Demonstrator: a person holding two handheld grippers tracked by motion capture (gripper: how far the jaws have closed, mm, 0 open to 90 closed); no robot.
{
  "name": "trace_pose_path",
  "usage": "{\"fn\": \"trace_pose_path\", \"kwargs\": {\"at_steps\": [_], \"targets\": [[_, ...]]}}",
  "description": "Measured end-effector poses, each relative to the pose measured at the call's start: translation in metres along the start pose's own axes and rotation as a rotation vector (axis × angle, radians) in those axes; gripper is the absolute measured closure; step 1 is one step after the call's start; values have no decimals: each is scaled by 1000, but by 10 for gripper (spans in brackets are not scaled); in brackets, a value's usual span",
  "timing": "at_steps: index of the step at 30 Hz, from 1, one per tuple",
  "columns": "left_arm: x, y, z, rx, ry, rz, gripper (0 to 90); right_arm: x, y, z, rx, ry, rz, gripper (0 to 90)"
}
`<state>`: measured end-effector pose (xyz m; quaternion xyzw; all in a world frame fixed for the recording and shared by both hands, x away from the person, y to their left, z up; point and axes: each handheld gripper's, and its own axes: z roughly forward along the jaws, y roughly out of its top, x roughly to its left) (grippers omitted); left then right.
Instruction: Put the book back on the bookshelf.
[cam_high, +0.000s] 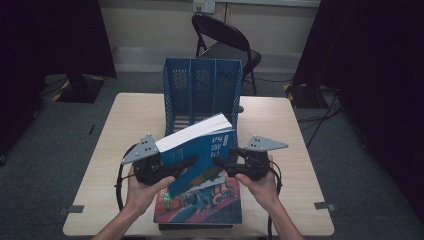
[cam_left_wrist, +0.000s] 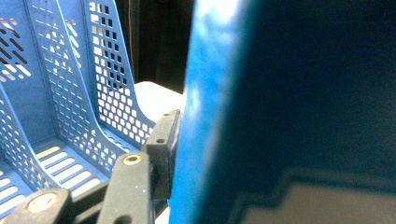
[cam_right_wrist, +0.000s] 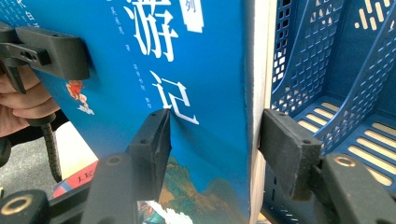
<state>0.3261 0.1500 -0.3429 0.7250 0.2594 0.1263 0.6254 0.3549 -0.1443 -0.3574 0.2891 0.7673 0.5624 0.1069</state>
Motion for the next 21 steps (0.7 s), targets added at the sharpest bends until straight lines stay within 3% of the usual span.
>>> {"fn": "trace_pose_path", "kwargs": {"at_steps": [5,11,21], "targets": [[3,0,0,1,-6,-16,550,0,0,0,0,-2,-1,443],[1,1,-2,15,16,23,594,-2,0,0,-4,4,5,458],[0,1,-5,17,22,30,611,-3,-2,0,4,27,2,462]]}}
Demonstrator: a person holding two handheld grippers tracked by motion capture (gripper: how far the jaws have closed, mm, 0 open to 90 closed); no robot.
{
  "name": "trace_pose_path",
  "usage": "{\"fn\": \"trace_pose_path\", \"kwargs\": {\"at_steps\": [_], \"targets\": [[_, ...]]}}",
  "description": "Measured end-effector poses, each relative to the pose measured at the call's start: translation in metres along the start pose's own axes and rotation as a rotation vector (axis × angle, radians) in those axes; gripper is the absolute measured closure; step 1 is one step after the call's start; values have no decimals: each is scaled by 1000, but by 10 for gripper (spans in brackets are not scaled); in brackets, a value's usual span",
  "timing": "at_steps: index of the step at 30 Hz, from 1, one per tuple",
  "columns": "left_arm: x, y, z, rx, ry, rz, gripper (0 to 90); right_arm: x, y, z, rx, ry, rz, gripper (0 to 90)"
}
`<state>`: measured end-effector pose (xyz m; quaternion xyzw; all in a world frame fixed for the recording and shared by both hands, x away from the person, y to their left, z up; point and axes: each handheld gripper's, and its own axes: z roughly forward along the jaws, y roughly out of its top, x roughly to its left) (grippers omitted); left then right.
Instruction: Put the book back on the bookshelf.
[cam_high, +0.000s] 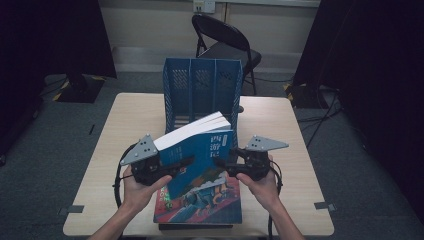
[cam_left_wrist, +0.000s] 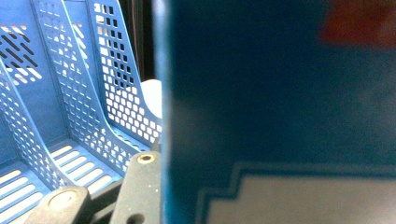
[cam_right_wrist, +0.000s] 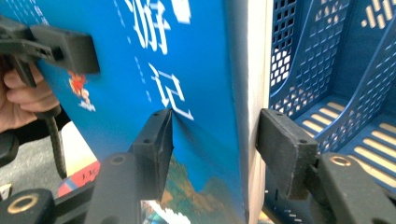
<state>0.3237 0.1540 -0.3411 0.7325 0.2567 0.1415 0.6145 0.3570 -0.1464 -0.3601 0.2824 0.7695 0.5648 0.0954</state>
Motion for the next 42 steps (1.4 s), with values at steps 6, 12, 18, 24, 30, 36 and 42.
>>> {"fn": "trace_pose_path", "kwargs": {"at_steps": [6,12,18,24,30,36,42], "targets": [[4,1,-6,8,32,-44,614,-2,-7,-1,36,7,2,443],[11,1,-20,17,72,-67,616,-3,-20,-15,72,-15,7,407],[24,-1,-31,16,93,-141,615,-13,-40,-37,97,-53,52,401],[33,0,-36,21,130,-199,616,-25,-47,-48,89,-95,82,398],[33,6,-43,53,148,-178,617,-30,-50,-49,83,-113,100,393],[37,9,-52,67,160,-181,617,-31,-50,-48,81,-121,101,384],[41,15,-61,74,178,-189,617,-33,-51,-47,87,-126,106,384]]}}
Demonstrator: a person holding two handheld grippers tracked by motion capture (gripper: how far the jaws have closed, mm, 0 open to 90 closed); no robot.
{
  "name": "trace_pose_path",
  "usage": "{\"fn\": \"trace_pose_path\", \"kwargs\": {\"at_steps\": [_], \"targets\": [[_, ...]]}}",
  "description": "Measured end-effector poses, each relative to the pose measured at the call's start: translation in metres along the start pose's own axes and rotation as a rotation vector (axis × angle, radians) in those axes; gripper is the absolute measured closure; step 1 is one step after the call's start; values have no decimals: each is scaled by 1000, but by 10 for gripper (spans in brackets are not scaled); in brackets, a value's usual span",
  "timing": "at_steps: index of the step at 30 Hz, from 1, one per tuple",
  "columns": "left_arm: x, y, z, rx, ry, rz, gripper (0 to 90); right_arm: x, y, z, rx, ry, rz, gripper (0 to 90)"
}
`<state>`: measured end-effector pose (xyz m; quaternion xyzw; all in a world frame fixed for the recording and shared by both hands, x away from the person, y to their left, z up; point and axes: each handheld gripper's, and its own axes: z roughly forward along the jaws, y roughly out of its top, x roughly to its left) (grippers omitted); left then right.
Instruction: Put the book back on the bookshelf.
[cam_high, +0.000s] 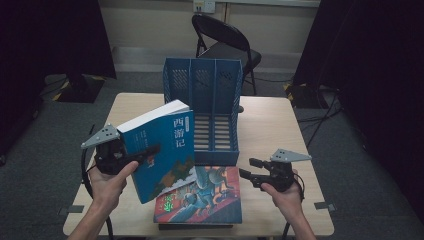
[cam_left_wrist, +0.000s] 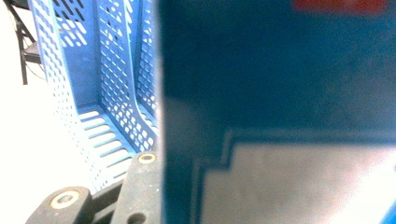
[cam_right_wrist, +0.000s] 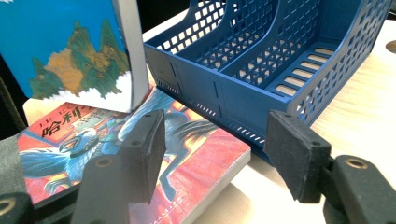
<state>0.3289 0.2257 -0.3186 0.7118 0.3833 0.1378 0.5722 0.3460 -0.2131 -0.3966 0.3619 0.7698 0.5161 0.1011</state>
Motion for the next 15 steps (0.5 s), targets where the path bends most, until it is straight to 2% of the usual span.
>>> {"fn": "trace_pose_path", "kwargs": {"at_steps": [3,5,6,13,15], "targets": [[1,3,-4,-16,5,-6,617,0,0,0,1,2,-2,389],[3,6,-7,-18,8,-18,617,0,0,0,0,2,-3,390],[3,6,-8,-37,16,-33,617,0,0,0,-2,1,-4,389],[8,15,-11,-33,31,-59,617,0,0,1,4,1,-3,391],[8,19,-11,-33,43,-49,617,-1,0,1,3,3,-5,391]]}}
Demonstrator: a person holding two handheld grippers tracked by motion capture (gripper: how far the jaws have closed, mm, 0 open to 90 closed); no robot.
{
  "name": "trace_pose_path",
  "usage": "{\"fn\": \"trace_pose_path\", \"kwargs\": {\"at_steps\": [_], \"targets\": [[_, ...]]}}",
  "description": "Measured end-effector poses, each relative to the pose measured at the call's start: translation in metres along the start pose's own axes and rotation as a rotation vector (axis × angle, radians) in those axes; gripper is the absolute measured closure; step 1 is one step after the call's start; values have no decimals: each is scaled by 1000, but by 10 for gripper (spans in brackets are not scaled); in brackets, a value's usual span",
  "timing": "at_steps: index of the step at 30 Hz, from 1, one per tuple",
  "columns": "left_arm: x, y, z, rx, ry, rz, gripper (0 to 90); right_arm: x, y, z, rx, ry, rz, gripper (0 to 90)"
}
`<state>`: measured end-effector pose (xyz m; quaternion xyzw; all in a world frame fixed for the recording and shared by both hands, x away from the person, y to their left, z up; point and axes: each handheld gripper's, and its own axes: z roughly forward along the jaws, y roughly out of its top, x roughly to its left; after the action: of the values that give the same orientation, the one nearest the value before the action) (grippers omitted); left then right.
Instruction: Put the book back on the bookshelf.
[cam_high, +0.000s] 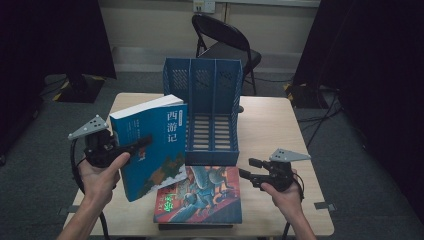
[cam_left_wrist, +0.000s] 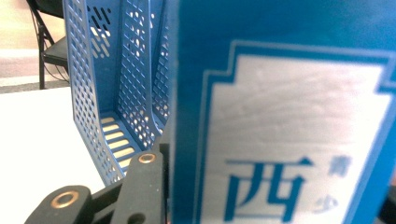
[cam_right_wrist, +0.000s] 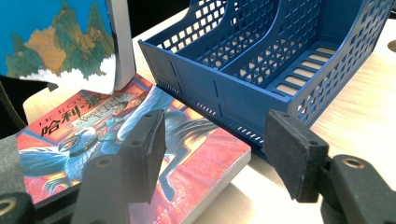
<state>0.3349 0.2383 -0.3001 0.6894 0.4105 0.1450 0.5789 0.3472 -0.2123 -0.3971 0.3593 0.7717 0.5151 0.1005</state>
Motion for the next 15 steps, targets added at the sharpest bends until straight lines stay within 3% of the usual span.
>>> {"fn": "trace_pose_path", "kwargs": {"at_steps": [3,15], "targets": [[1,7,1,8,20,15,617,0,0,0,0,0,0,390],[8,34,16,-7,80,9,617,-2,0,1,7,7,6,382]]}}
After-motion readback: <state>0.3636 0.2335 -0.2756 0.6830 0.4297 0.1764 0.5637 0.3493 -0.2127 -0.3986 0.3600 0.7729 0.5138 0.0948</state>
